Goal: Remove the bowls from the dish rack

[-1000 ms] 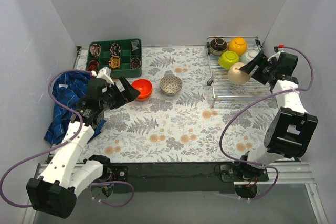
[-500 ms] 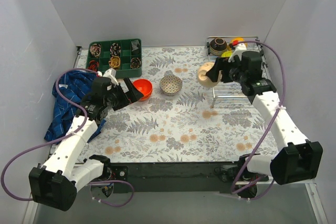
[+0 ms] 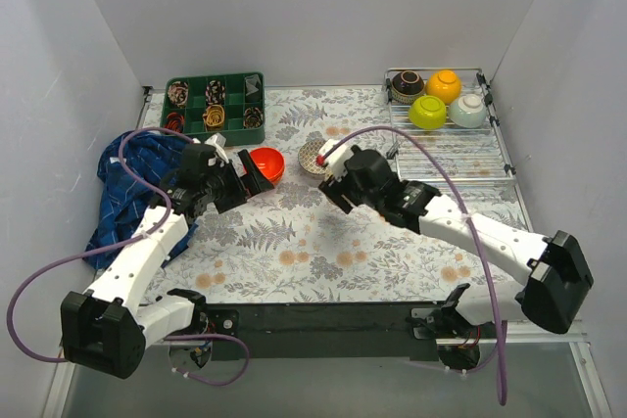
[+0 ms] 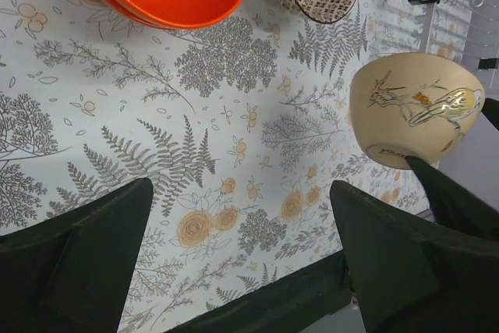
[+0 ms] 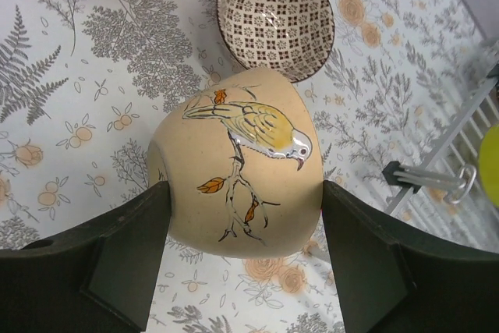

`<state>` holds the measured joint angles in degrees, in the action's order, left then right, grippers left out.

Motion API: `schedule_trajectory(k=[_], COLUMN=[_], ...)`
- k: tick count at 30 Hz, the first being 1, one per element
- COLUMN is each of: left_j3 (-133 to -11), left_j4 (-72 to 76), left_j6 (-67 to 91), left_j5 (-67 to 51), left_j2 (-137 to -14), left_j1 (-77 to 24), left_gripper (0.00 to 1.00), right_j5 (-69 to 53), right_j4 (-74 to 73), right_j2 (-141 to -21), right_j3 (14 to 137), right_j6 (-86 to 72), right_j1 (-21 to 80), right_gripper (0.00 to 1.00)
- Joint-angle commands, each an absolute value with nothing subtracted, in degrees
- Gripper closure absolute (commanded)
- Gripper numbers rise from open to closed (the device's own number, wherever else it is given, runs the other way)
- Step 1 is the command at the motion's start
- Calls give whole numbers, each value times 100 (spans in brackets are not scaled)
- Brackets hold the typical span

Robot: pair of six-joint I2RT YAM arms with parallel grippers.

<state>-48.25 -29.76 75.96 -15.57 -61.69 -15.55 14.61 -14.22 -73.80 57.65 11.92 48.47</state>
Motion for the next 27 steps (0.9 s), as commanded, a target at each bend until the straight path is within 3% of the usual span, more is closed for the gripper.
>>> schedule_trajectory(k=[1,13,20,24,27], left_j3=[-5010,-5941,-6424,-6486,-6443], left_j4=[-3234,-4007,-4359,-4403,-4403], left_j6=[7690,7927,8094,8218,8305], left_j5=[-1784,-1635,-1722,-1846,-1916], left_j2=[-6284,-6908,-7215,-7225,-7216], left_j1=[-1626,-1644,-1644,-1644,-1652], left_gripper=[2,2,2,2,2], right_j5=[3204,4991,5510,5607,5660], right_j4=[130,2969,5306,7396,7637], right_j2=[-7576,-8446,-9262,-9755,-9975], right_j3=[5564,4694,4237,4008,4104], right_j6=[2503,5235,6921,8102,8340], right_j1=[5771,7583,8068,8226,8297], right_gripper=[99,99,99,99,99])
